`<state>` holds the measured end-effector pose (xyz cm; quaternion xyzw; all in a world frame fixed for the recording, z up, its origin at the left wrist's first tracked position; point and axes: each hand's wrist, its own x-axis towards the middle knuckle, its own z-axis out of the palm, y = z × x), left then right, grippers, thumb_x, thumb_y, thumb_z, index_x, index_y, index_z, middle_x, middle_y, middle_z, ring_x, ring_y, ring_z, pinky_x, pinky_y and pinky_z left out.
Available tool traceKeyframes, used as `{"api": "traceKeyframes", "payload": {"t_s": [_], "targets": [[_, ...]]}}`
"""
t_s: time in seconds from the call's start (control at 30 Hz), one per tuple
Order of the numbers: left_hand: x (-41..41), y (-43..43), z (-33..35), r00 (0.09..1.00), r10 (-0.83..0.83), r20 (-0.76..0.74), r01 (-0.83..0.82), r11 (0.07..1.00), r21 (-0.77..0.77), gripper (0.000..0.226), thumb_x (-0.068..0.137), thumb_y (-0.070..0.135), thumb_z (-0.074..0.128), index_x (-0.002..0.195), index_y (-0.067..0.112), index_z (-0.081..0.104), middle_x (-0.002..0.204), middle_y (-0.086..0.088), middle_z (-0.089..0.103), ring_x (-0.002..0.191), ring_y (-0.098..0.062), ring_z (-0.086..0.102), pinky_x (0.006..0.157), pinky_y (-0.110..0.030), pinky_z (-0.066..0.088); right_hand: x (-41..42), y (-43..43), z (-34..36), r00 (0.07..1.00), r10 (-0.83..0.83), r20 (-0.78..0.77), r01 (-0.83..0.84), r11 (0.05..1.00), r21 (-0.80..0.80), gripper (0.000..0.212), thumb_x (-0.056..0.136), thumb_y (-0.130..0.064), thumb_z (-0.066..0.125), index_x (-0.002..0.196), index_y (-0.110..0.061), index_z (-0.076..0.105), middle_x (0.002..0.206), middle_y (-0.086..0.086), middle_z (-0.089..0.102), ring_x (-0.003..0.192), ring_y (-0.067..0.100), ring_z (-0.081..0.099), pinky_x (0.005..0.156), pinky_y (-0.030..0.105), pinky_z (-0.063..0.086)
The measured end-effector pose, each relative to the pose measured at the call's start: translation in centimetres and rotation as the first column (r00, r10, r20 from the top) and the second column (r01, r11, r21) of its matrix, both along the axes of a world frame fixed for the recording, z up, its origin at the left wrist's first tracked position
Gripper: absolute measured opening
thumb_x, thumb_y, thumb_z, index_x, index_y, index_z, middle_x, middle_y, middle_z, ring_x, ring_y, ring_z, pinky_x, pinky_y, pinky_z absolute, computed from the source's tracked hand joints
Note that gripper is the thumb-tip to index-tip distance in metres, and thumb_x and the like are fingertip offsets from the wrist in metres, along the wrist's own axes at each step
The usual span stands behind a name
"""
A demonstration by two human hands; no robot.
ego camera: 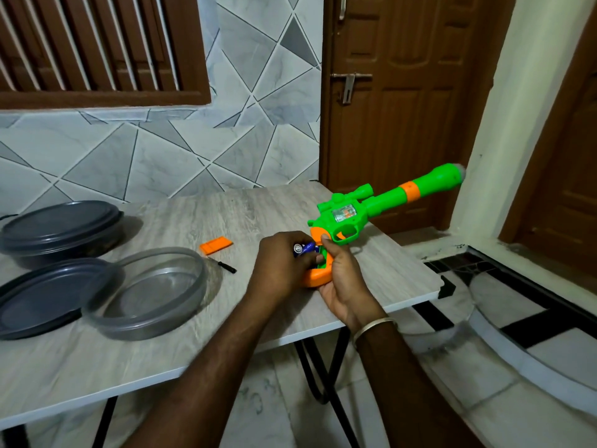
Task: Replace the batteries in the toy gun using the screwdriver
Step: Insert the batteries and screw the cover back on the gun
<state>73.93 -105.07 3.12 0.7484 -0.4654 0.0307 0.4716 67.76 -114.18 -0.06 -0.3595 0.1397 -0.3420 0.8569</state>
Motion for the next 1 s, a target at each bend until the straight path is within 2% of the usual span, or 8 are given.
{"api": "traceKeyframes", "payload": {"t_s": [0.1, 0.23, 0.4, 0.53, 0.63, 0.73, 0.8, 1.0], "targets": [[1.5, 1.0, 0.7, 0.990, -0.113, 0.083, 0.101, 0.986, 0.132, 0.028, 0.080, 0.016, 0.082, 0.108, 0.015, 0.080, 0.092, -0.003, 0.076, 0.081, -0.014, 0.066, 0.067, -0.012, 0.043, 0.2, -0.1, -0.3, 1.000, 0.003, -0.031, -0.003, 1.000, -0.020, 0.045, 0.100, -0.023, 0.049, 0.143, -0.009, 0.044, 0.097, 0.011, 0.064, 0.055, 0.010, 0.063, 0.055, 0.027, 0.052], [2.7, 1.6, 0.9, 0.963, -0.180, 0.201, 0.129, 0.961, 0.244, 0.037, 0.084, 0.021, 0.080, 0.120, 0.022, 0.074, 0.092, 0.002, 0.070, 0.080, -0.005, 0.056, 0.065, -0.004, 0.034, 0.0, -0.1, -0.1, 0.998, 0.042, -0.048, -0.044, 0.998, -0.048, 0.042, 0.100, -0.023, 0.048, 0.139, -0.010, 0.043, 0.077, 0.008, 0.059, 0.041, 0.011, 0.050, 0.049, 0.022, 0.040], [2.8, 1.3, 0.3, 0.967, -0.213, 0.140, 0.190, 0.969, 0.159, 0.038, 0.083, 0.021, 0.080, 0.121, 0.022, 0.074, 0.097, 0.007, 0.072, 0.078, 0.006, 0.061, 0.070, -0.004, 0.038, -0.1, -0.1, -0.2, 0.995, 0.005, -0.103, -0.017, 0.993, -0.116, 0.035, 0.099, -0.027, 0.049, 0.131, -0.014, 0.056, 0.080, 0.005, 0.068, 0.059, 0.016, 0.054, 0.062, 0.028, 0.037], [2.6, 0.8, 0.4, 0.975, -0.214, 0.065, 0.204, 0.969, 0.138, 0.019, 0.088, 0.016, 0.075, 0.107, 0.014, 0.076, 0.081, 0.009, 0.069, 0.063, 0.013, 0.059, 0.062, -0.005, 0.039, -0.1, 0.1, 0.0, 0.995, 0.021, -0.096, -0.031, 0.994, -0.103, 0.040, 0.100, -0.026, 0.047, 0.136, -0.013, 0.054, 0.099, 0.009, 0.068, 0.070, 0.015, 0.066, 0.064, 0.031, 0.052], [2.7, 0.0, 1.0, 0.977, -0.197, 0.085, 0.182, 0.971, 0.155, 0.011, 0.090, 0.018, 0.074, 0.099, 0.012, 0.074, 0.079, 0.004, 0.069, 0.064, 0.004, 0.060, 0.060, -0.012, 0.041, -0.2, 0.2, 0.2, 0.997, 0.038, -0.072, -0.045, 0.995, -0.094, 0.036, 0.100, -0.024, 0.047, 0.133, -0.014, 0.056, 0.096, 0.008, 0.071, 0.076, 0.018, 0.067, 0.069, 0.033, 0.051], [2.9, -0.7, 1.6, 0.979, -0.181, 0.093, 0.160, 0.967, 0.197, 0.010, 0.090, 0.018, 0.072, 0.094, 0.009, 0.072, 0.085, -0.006, 0.072, 0.078, -0.016, 0.066, 0.072, -0.030, 0.049, -0.5, 0.3, 0.4, 0.998, 0.034, -0.048, -0.039, 0.995, -0.095, 0.023, 0.100, -0.020, 0.048, 0.118, -0.020, 0.062, 0.086, 0.002, 0.075, 0.071, 0.015, 0.069, 0.067, 0.031, 0.052], [3.0, -0.9, 1.7, 0.979, -0.181, 0.092, 0.157, 0.962, 0.222, 0.010, 0.091, 0.019, 0.071, 0.093, 0.009, 0.070, 0.086, -0.008, 0.072, 0.081, -0.021, 0.067, 0.073, -0.034, 0.050, -0.6, 0.4, 0.5, 0.998, 0.037, -0.043, -0.041, 0.994, -0.098, 0.019, 0.100, -0.020, 0.047, 0.112, -0.024, 0.062, 0.085, 0.001, 0.074, 0.070, 0.015, 0.068, 0.065, 0.031, 0.051], [3.6, -1.0, 1.8, 0.979, -0.205, 0.002, 0.200, 0.958, 0.205, 0.009, 0.092, 0.016, 0.070, 0.088, 0.008, 0.069, 0.074, -0.002, 0.069, 0.056, 0.001, 0.057, 0.060, -0.023, 0.043, -0.6, 0.6, 0.5, 0.997, 0.032, -0.068, -0.042, 0.987, -0.154, 0.022, 0.100, -0.021, 0.047, 0.118, -0.019, 0.060, 0.086, 0.007, 0.069, 0.065, 0.018, 0.063, 0.055, 0.031, 0.049]]}}
